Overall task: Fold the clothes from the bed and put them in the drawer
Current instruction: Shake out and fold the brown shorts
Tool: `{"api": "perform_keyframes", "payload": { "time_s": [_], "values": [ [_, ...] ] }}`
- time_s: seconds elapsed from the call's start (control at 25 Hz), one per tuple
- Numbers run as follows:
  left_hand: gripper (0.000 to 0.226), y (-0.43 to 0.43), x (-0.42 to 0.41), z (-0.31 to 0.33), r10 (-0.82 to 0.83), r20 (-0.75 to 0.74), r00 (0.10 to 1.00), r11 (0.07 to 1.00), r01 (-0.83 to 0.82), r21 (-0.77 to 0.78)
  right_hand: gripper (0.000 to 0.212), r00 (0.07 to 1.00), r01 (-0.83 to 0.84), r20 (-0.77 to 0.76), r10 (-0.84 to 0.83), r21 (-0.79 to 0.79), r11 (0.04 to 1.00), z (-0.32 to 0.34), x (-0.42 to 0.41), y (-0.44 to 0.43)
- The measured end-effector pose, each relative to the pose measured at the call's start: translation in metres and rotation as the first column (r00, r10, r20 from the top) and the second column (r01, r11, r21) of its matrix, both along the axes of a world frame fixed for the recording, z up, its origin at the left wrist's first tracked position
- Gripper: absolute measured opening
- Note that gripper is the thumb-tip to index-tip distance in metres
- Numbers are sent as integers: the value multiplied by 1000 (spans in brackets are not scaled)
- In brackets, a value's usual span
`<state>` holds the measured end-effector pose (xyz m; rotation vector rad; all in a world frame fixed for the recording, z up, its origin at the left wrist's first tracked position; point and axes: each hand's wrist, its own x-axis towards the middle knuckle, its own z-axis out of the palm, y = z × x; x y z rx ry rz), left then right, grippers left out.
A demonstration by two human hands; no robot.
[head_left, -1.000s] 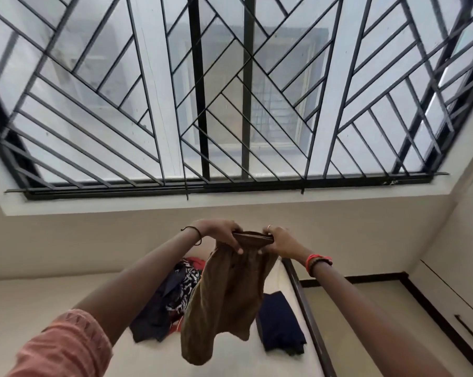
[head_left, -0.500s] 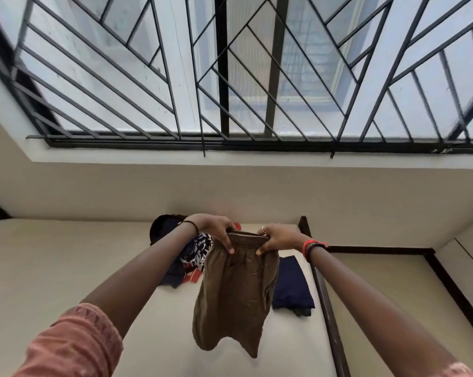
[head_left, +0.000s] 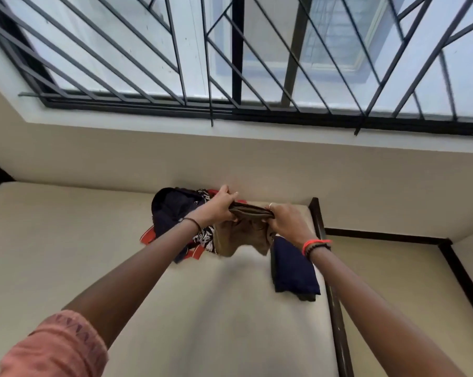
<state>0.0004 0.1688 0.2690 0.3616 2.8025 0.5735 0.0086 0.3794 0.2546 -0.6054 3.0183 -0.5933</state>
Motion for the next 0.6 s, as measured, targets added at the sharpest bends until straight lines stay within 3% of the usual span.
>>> {"api": "perform_keyframes", "payload": {
  "time_s": [0.12, 0.16, 0.24, 0.32, 0.4, 0.52, 0.6],
  "values": [
    [72, -14, 44, -83, -16, -90, 996, 999, 13, -32, 15, 999, -2, -45, 4, 45, 999, -84, 38, -13],
    [68, -18, 65, -125, -36, -124, 992, 998, 29, -58, 9, 999, -19, -39, 21, 57, 998, -123, 58, -17],
    [50, -27, 117, -208, -41, -147, 988, 998, 32, -62, 19, 995, -95, 43, 94, 15, 995, -203, 108, -24],
    [49, -37, 169, -290, -11, -61, 998, 1000, 10, -17, 36, 969, -211, 142, 204, 37, 977, -285, 152, -24],
    [42, -39, 227, -373, -110, 12, 994, 991, 110, -80, 41, 930, -349, 162, 330, 110, 930, -365, 199, -28],
    [70, -43, 283, -443, -109, 67, 992, 993, 112, -35, 39, 869, -423, 383, 314, 245, 873, -417, 254, -31],
    [63, -41, 313, -469, -50, 167, 985, 996, 63, -70, 35, 822, -471, 506, 262, 343, 813, -445, 285, -31]
  ]
}}
